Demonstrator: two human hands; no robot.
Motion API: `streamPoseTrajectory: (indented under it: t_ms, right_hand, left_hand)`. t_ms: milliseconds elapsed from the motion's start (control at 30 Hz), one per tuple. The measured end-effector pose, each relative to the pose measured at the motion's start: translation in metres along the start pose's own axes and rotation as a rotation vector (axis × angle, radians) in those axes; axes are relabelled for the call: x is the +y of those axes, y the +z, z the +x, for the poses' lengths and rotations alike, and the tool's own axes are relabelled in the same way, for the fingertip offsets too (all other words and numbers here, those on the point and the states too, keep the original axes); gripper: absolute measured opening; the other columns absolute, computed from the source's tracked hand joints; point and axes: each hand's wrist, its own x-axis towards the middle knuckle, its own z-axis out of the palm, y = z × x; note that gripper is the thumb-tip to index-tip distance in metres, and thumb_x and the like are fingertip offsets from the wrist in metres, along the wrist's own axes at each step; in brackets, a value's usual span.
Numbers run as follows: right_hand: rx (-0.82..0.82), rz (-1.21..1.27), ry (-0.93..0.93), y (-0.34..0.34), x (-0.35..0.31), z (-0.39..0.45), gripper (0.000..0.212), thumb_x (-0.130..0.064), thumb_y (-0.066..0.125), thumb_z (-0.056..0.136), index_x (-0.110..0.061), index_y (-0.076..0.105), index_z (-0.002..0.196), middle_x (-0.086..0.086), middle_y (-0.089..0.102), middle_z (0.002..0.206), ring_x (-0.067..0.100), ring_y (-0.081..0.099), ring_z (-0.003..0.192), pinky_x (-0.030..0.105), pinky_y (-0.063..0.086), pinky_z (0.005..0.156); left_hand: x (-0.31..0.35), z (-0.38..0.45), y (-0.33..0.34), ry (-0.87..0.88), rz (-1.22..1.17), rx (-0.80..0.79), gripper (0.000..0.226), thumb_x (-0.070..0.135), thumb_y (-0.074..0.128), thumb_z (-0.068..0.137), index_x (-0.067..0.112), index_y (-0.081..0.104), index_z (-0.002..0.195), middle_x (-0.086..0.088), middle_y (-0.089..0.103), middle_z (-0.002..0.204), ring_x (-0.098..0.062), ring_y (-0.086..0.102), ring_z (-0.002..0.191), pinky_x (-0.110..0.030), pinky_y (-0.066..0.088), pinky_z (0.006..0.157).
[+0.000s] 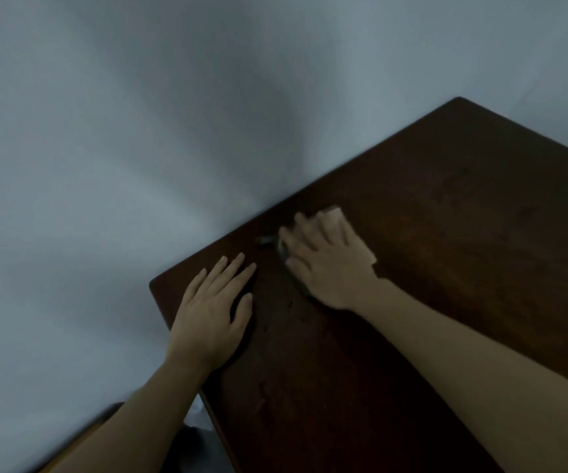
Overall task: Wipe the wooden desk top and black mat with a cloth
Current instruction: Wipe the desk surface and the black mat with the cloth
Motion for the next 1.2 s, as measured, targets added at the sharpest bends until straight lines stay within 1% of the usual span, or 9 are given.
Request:
streamPoseTrajectory:
  t_ms: [67,133,233,400,700,800,900,1033,1200]
  right_hand:
    - [-0.045,-0.016,-0.148,0.003,0.002,-0.017,0.065,-0.06,-0.003,0.099,-0.041,0.007,0.161,-0.003,0.004,0.17,0.03,-0.001,0.156,0.053,-0.001,0.123]
    - [-0.085,-0.023,-0.15,0.002,0.03,-0.023,0.07,-0.065,-0.011,0.097,-0.041,0.008,0.16,-0.003,0.006,0.17,0.03,0.0,0.156,0.053,0.0,0.124]
    - [-0.006,-0.054,0.086,-0.005,0.082,-0.006,0.071,-0.065,-0.018,0.093,-0.04,-0.004,0.159,0.002,0.005,0.171,0.034,0.003,0.156,0.055,0.004,0.123]
    - [-0.056,0.063,0.414,-0.021,0.088,0.044,0.059,-0.05,0.007,0.106,-0.039,-0.017,0.158,-0.003,-0.019,0.169,0.031,-0.016,0.155,0.056,-0.004,0.123]
    - [-0.004,0.065,0.057,0.002,-0.033,0.016,0.077,-0.058,-0.017,0.092,-0.033,0.002,0.162,-0.001,-0.001,0.17,0.03,-0.001,0.156,0.055,0.004,0.123]
    - [0.061,0.13,-0.077,-0.007,-0.005,-0.001,0.063,-0.041,0.006,0.104,-0.018,0.024,0.159,0.008,0.017,0.168,0.032,0.015,0.155,0.051,0.019,0.125]
    - [0.178,0.309,0.225,-0.018,0.046,-0.03,0.052,-0.036,0.029,0.11,-0.023,0.026,0.16,0.0,0.02,0.167,0.023,0.017,0.154,0.035,0.013,0.124]
    - [0.073,0.29,0.341,-0.007,0.063,-0.055,0.054,-0.04,0.03,0.108,-0.033,0.021,0.161,-0.006,0.012,0.169,0.022,0.004,0.156,0.046,0.005,0.125]
    - [0.034,0.126,0.337,0.004,0.054,-0.063,0.056,-0.048,0.014,0.107,-0.036,0.003,0.161,-0.007,-0.006,0.169,0.02,-0.008,0.156,0.045,-0.004,0.125]
  left_hand:
    - [0.0,-0.001,0.0,0.003,0.001,0.003,0.059,0.053,0.016,0.101,0.034,0.032,0.155,0.013,0.021,0.164,-0.006,0.009,0.154,-0.032,0.005,0.125]
    - [0.0,0.0,0.0,0.004,-0.011,-0.002,0.059,0.053,0.017,0.101,0.035,0.031,0.156,0.013,0.021,0.164,-0.006,0.008,0.154,-0.032,0.005,0.125]
    - [-0.001,0.0,-0.001,-0.001,-0.028,-0.007,0.06,0.054,0.016,0.101,0.036,0.029,0.156,0.015,0.019,0.164,-0.004,0.005,0.154,-0.033,0.005,0.126]
    - [0.0,0.001,-0.001,-0.008,-0.047,-0.005,0.06,0.053,0.015,0.101,0.036,0.026,0.157,0.016,0.017,0.164,-0.004,0.005,0.153,-0.035,0.005,0.126]
    - [0.001,0.001,-0.003,0.01,-0.086,0.02,0.061,0.051,0.02,0.102,0.034,0.012,0.16,0.013,0.004,0.168,-0.003,-0.005,0.153,-0.032,0.002,0.125]
    - [0.001,0.0,-0.003,0.036,-0.078,0.032,0.06,0.048,0.022,0.102,0.034,0.011,0.16,0.012,0.002,0.168,-0.003,-0.007,0.153,-0.03,-0.001,0.124]
    - [0.002,-0.001,-0.004,0.075,-0.048,0.031,0.058,0.048,0.024,0.104,0.032,0.018,0.16,0.009,0.008,0.168,-0.009,-0.002,0.155,-0.039,0.004,0.125]
    - [0.031,0.025,-0.009,0.209,-0.024,0.023,0.053,0.045,0.029,0.103,0.028,0.039,0.152,0.006,0.021,0.163,-0.015,0.006,0.155,-0.042,0.008,0.125]
    - [0.087,0.085,0.005,0.308,0.09,-0.125,0.064,0.05,0.012,0.101,0.028,0.013,0.161,0.005,-0.003,0.168,-0.012,-0.012,0.153,-0.036,-0.005,0.124]
